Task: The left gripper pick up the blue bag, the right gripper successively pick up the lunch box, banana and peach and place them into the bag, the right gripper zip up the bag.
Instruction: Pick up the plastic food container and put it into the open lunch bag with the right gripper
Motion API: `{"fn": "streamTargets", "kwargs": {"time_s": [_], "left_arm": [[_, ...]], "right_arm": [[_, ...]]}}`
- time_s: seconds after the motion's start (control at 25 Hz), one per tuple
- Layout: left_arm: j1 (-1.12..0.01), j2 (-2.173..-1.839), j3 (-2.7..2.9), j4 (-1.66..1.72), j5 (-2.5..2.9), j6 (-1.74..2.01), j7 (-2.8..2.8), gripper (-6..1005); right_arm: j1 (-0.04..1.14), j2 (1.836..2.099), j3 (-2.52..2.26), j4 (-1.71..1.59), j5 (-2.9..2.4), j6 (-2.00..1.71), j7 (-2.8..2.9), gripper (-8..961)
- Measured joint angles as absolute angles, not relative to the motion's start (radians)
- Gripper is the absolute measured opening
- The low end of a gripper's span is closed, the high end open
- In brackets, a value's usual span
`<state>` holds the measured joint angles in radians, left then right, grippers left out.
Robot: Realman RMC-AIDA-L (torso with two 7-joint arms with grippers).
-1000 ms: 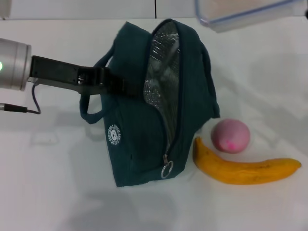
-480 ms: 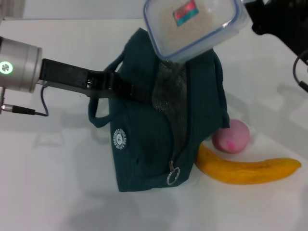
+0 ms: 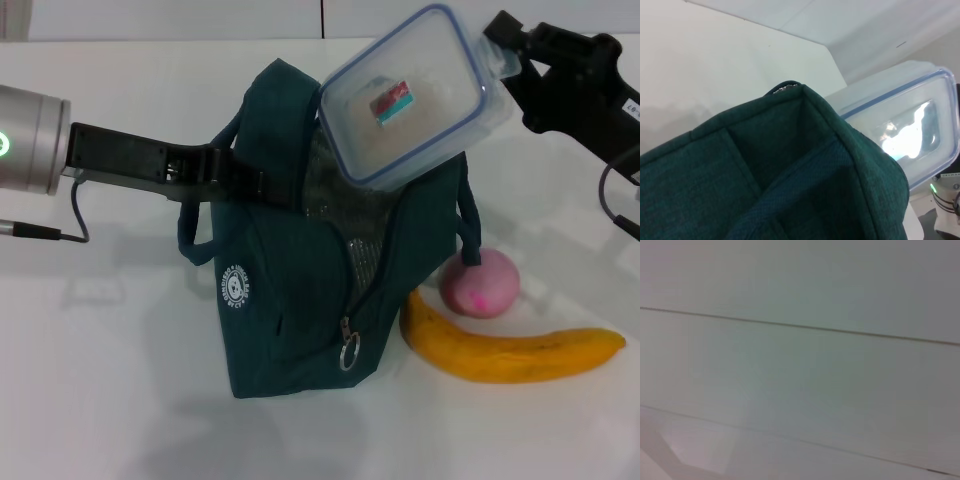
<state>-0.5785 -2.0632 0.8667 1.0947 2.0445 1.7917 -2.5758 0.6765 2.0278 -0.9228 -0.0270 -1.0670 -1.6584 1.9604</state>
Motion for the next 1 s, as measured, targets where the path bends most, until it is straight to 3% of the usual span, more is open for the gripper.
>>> {"fn": "streamTargets", "kwargs": {"time_s": [0.68, 1.0], "left_arm": [[-0.580, -2.074, 0.872, 1.095, 2.043, 1.792, -2.555, 32], [-0.562, -2.074, 0.869, 1.095, 2.043, 1.792, -2.549, 31]], "right_arm": [[0.768, 2.028, -0.985, -0.028, -1.068, -1.600, 1.916, 196], [0.751, 2.028, -0.987, -0.078, -1.065, -1.619, 1.904, 455]]}}
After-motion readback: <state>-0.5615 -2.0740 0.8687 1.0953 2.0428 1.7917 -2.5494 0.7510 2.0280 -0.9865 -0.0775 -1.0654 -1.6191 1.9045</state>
